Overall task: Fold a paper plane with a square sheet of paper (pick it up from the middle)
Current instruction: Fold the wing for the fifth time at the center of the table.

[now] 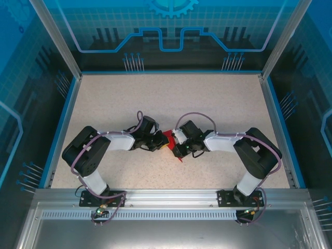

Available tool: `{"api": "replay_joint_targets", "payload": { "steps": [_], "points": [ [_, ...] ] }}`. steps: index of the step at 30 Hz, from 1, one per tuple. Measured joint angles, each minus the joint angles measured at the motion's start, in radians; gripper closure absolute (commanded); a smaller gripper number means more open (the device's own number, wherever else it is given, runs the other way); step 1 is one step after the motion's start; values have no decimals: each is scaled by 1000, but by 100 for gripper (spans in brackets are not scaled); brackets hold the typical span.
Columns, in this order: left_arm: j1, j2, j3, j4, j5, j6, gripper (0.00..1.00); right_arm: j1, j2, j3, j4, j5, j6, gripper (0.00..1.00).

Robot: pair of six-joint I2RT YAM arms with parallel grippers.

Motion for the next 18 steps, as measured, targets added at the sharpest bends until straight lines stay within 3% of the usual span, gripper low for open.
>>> {"api": "replay_joint_targets", "payload": {
  "steps": [8,18],
  "points": [
    [-1,-8,-30,42,13,0,87,-83,-1,-43,69,-194,68,84],
    [-26,-8,-42,93,27,0,87,-104,32,-44,96,-290,119,84]
  ]
}}
